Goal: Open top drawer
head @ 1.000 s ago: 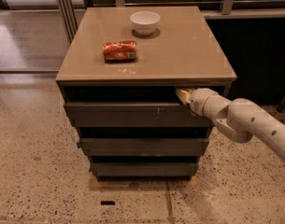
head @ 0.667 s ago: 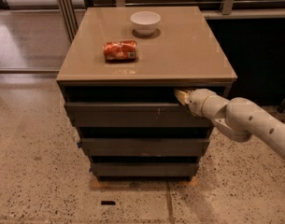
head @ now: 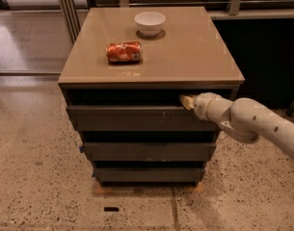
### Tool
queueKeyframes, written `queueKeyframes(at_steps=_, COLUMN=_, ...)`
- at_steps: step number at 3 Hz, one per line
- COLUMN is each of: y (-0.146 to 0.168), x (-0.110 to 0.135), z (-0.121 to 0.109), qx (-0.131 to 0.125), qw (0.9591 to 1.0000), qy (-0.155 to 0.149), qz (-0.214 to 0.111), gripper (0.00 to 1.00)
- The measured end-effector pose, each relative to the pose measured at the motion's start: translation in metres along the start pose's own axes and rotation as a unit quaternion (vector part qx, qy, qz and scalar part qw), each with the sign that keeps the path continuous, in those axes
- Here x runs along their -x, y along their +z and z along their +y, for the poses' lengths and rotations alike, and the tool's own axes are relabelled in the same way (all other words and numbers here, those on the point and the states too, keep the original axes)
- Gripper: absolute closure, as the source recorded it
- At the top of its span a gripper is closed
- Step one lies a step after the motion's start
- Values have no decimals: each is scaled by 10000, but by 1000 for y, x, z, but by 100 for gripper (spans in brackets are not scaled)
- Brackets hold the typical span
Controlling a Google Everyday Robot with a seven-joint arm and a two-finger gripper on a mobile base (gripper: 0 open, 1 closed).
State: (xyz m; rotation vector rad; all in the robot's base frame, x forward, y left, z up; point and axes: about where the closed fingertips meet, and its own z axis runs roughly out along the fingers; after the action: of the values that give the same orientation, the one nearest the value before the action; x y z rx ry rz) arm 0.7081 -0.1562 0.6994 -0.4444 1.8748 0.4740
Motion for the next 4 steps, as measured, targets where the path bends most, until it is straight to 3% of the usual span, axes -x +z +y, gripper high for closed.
queueKeyframes(at_steps=2, y=-13, x=-16, z=-2, qx=32, qw=9994, qy=-1, qz=336, gripper=100)
queueKeyframes(at_steps=4, y=-22, x=-20, z=2, qx=83, qw=9992, qy=-4, qz=404, gripper=100)
